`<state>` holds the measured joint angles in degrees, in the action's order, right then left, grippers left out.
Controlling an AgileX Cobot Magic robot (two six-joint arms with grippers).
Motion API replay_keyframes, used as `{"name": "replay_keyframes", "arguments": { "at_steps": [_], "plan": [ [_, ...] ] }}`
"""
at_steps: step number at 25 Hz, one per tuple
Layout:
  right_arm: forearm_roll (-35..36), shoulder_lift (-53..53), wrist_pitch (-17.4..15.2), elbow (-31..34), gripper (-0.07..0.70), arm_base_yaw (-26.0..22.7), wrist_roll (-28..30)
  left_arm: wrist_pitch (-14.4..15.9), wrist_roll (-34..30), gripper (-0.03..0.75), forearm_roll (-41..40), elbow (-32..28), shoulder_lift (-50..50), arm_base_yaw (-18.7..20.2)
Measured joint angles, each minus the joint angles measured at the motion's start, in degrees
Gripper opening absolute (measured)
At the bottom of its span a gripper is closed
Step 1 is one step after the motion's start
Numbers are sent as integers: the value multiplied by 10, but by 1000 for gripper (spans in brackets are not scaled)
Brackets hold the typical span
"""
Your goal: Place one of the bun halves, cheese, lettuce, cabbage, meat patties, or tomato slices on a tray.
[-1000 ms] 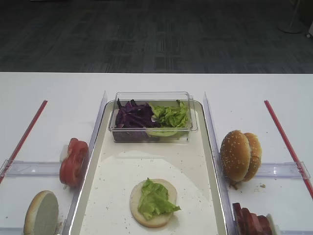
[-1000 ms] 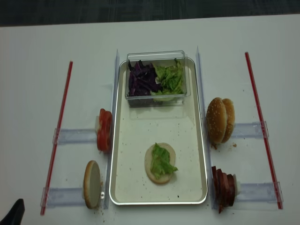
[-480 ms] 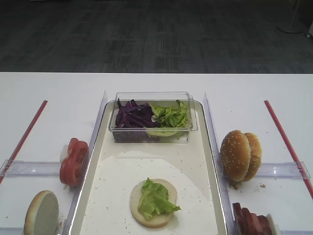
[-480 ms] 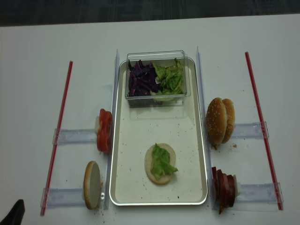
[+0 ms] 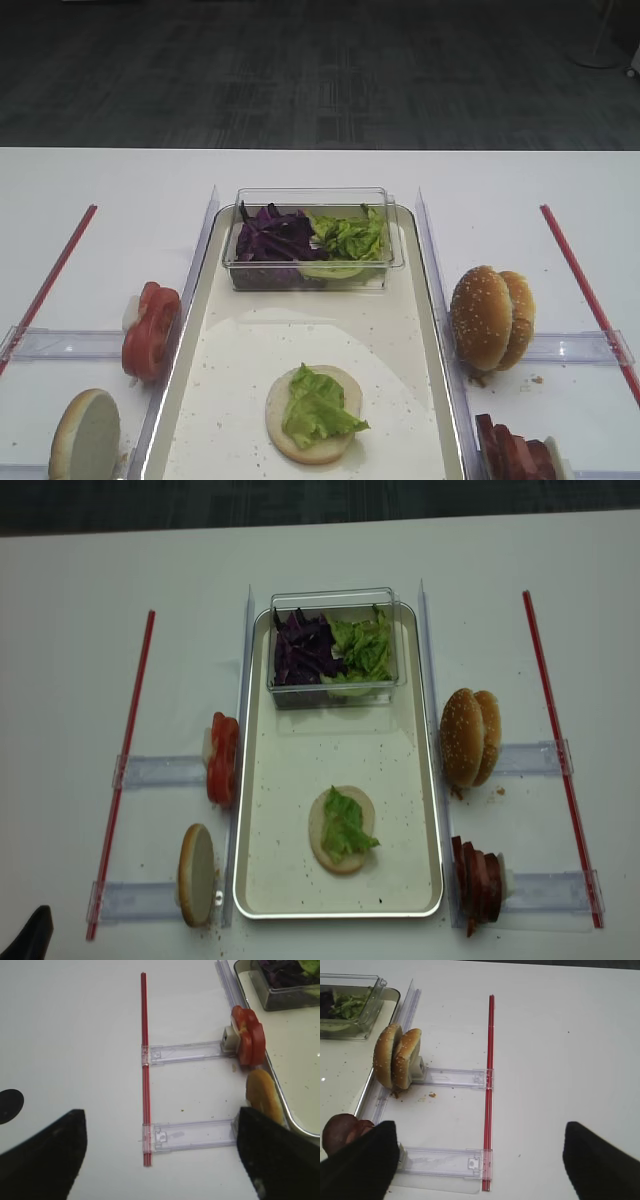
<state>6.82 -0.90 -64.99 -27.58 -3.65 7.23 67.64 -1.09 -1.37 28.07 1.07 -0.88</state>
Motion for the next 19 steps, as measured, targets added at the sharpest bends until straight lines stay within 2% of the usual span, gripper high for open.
{"name": "replay_keyframes", "arguments": {
  "at_steps": [19],
  "plan": [
    [0, 0, 0, 1, 676, 0, 0, 0, 0, 564, 0, 0, 0, 0]
  ]
}}
